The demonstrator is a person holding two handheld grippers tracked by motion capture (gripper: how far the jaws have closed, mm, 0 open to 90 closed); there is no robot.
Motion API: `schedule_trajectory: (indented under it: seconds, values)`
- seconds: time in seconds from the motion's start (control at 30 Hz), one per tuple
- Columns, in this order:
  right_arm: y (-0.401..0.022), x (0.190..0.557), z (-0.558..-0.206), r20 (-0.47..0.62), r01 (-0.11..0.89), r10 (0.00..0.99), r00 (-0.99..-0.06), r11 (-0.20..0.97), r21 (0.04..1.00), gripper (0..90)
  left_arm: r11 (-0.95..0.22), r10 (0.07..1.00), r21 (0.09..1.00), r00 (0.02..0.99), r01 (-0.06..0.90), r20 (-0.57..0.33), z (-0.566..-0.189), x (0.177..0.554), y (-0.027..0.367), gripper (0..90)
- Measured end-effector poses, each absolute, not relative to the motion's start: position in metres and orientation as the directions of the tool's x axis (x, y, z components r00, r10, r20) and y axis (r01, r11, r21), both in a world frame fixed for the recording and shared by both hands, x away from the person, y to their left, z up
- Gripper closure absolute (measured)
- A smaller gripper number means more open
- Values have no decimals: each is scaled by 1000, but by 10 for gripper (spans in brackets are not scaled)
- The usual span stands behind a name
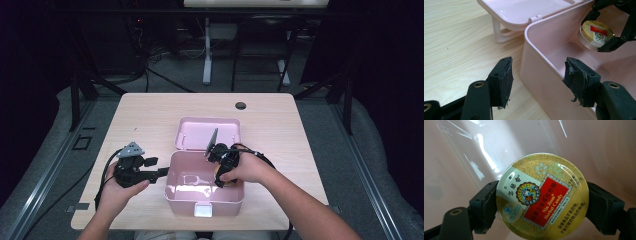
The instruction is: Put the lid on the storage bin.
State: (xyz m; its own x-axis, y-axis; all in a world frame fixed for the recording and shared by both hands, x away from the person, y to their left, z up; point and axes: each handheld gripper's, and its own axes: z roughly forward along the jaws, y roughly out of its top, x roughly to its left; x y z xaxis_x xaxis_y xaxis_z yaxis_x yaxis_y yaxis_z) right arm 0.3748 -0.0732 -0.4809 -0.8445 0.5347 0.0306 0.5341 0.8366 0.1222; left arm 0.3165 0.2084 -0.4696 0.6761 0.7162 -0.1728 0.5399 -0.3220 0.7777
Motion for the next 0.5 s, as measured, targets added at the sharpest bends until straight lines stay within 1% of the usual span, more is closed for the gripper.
schedule_trajectory:
  seconds: [0.5]
  values:
    - [-70,372,-484,23,495,496,-868,859,132,196,-321,717,779,676,539,-172,-469,316,209,394]
